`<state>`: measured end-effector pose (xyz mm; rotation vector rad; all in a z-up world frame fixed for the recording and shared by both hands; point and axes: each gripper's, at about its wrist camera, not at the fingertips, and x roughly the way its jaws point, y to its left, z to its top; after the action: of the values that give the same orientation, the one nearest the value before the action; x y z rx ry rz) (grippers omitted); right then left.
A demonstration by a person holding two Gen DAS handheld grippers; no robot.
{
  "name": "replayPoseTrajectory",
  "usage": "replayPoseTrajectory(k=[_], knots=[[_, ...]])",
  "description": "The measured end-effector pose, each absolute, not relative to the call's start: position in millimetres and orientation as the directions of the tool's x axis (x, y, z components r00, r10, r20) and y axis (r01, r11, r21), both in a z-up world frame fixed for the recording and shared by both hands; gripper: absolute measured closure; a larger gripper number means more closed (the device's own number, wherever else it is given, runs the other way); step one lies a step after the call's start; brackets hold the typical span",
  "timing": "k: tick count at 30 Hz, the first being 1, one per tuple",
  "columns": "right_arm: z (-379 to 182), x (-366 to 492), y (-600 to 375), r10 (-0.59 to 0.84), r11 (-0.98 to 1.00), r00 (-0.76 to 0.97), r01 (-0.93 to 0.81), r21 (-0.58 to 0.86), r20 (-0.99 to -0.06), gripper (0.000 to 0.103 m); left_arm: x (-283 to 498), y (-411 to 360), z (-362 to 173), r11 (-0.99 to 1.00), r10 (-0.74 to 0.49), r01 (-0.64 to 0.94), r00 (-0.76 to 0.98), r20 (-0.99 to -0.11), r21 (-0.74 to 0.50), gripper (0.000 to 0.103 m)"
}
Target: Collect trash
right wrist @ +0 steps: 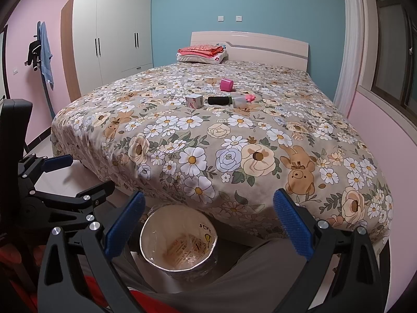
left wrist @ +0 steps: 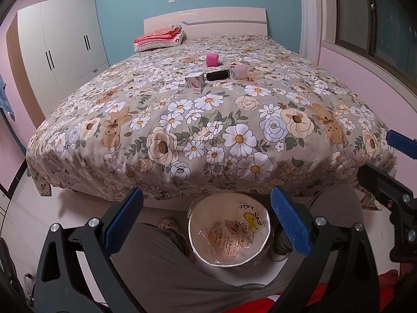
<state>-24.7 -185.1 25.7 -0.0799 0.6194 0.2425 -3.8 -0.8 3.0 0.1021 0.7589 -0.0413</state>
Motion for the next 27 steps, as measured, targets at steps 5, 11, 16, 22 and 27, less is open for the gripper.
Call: replayPoseTrajectory(k=[5,11,16,22,27], knots=[[25.9,-24.3,-185.6,0.201,0.969,0.786,-0.249,-0.002,-0.584,0.003,-3.6,-1.1,3.4,0.994,0.0,0.074,0.725,-0.689,0.078,0.007],[26.0,-23.9,-186.3,0.2,0.969,0.786,-0.249,-0.002,-0.584,0.003,-4.2,-2.2,3.0,0.994,0.001,0.074,0.725,-0.689,0.08,0.007],[25.4,-23.9,-186.3,0.2,0.969,0.786,-0.249,-0.002,-0.585,0.003,-5.1,-3.1,2.6,0.994,0.002,0.073,0.727,-0.687,0.08,0.007],[24.6,-23.8,-186.1,0.2,0.969,0.785,-0.249,-0.002,-0.586,0.003,-5.3,-3.9,2.4,0.994,0.003,0.073,0.727,-0.687,0.082,0.007],[23.5,-23.9,-186.8,0.199,0.969,0.785,-0.248,-0.002,-0.586,0.003,-5.6,-4.3,2.3,0.994,0.004,0.072,0.727,-0.686,0.083,0.007]])
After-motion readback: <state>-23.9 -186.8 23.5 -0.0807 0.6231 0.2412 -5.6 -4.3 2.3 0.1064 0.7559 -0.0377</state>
